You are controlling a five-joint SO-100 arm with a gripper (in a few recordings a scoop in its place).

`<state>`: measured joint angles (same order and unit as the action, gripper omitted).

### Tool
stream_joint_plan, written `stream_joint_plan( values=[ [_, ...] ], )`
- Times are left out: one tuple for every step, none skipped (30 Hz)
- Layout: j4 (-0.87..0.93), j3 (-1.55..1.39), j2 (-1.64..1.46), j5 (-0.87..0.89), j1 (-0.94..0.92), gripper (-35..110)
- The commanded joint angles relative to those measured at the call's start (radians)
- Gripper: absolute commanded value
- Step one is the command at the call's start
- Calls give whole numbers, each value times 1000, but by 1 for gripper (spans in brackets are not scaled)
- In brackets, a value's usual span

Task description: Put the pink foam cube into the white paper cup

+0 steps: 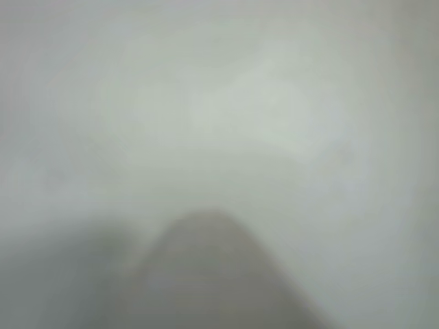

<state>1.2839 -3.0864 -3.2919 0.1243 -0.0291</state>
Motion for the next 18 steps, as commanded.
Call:
stream_joint_plan(
  values=[
    [18,23,-18,11,-9,0],
    [18,23,-18,-8,-9,0],
    [20,23,-18,-29,-9,0],
    [23,23,-18,-52,-8,0],
    [23,23,-18,-75,-8,0],
    [23,23,-18,-100,-8,0],
    [23,23,-18,-127,-8,0],
    [23,23,-18,-153,-8,0],
    [23,23,-18,-172,-8,0],
    [23,23,-18,-183,-8,0],
    [23,23,-18,-184,-8,0],
    [23,23,-18,-184,-8,0],
    [23,23,-18,-183,-8,0],
    [23,23,-18,-181,-8,0],
    [23,23,-18,-179,-8,0],
    [23,23,-18,-179,-8,0],
    [21,23,-18,-179,-3,0],
    [23,23,-18,-178,0,3]
  ],
)
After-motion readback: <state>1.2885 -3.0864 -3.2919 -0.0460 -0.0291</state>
